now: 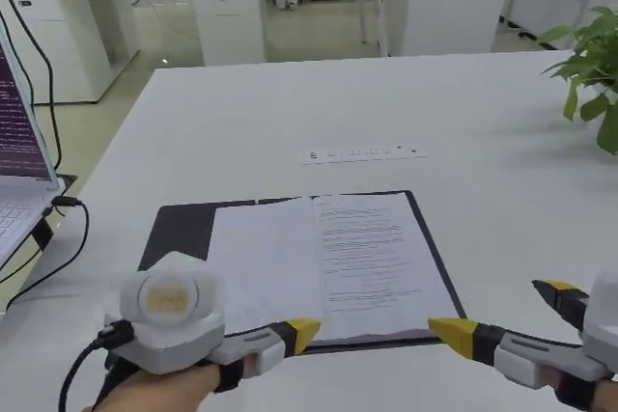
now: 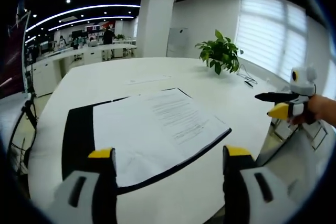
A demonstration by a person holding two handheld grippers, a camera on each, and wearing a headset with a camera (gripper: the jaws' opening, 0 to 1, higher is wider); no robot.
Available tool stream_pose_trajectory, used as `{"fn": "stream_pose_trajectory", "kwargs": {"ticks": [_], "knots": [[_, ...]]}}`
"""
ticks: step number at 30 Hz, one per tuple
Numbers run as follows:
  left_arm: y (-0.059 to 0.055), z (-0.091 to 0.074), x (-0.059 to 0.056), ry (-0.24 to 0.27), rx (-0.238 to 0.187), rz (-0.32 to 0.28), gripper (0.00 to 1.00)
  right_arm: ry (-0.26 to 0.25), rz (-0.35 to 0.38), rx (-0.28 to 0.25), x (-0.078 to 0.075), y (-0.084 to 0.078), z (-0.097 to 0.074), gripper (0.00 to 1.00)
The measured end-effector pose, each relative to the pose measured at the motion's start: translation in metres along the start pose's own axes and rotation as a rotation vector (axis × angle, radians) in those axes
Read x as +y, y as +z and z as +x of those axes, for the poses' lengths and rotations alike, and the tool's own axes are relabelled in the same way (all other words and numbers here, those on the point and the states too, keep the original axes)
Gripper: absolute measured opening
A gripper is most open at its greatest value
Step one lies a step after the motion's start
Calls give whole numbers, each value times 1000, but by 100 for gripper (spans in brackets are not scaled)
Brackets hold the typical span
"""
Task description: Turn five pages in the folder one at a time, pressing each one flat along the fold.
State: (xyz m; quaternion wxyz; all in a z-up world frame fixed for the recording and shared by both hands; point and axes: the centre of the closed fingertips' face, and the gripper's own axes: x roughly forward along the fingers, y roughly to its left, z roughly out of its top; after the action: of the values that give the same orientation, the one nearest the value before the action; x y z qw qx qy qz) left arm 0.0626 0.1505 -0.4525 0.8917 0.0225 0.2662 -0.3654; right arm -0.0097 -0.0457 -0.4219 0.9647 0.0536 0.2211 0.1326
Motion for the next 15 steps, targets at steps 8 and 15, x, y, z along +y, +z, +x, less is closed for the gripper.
{"fn": "stream_pose_trajectory", "kwargs": {"ticks": [8, 15], "knots": [[-2, 58, -44, -74, 34, 55, 75, 14, 17, 3, -2, 0, 3, 93], [-8, 98, -72, -111, 46, 51, 73, 23, 16, 3, -2, 2, 6, 93]]}}
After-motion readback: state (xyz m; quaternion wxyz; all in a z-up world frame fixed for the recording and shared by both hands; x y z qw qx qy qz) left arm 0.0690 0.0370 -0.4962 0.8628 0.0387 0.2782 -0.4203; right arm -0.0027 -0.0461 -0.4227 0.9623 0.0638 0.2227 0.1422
